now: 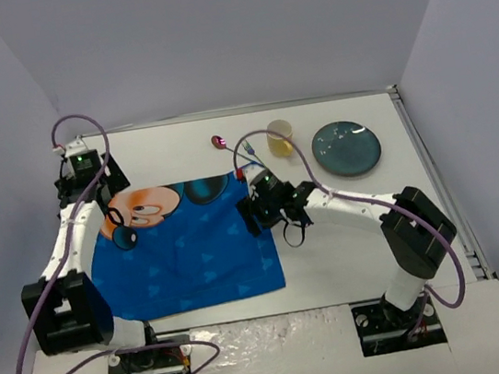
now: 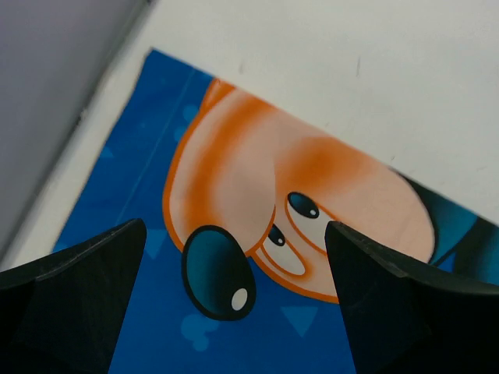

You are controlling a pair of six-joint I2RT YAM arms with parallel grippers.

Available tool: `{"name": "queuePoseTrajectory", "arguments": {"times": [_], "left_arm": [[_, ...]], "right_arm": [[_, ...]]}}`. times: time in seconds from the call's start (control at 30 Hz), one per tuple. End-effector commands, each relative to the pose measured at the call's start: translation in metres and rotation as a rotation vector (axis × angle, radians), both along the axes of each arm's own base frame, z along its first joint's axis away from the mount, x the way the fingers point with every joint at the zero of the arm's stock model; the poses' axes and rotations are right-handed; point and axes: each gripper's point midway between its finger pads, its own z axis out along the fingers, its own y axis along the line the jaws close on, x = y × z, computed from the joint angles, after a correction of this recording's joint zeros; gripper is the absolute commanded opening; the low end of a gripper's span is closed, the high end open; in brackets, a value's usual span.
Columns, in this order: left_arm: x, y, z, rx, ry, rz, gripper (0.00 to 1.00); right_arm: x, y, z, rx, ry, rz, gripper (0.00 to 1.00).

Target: Set the dinner table for one person

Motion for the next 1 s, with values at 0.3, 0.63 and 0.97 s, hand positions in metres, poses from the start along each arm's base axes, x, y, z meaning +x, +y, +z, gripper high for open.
{"name": "queuePoseTrajectory", "arguments": {"times": [0.3,0.63,0.97], "left_arm": [[0.027,0.003,-0.081,-0.092,0.136,0.053,0.97],[0.027,0.005,-0.118,-0.105,0.237,0.079,0.97],[0.034,0.005,-0.079,-0.091,0.177,0.055,0.97]], "right_arm": [[-0.061,-0.006,-0.051,-0.116,0.114,0.136,0.63],[-0.120,-0.043,-0.053,-0.218,0.332,0.023,0.57],[-0.083,-0.020,0.021,-0.084,0.128,-0.018,0.60]]}}
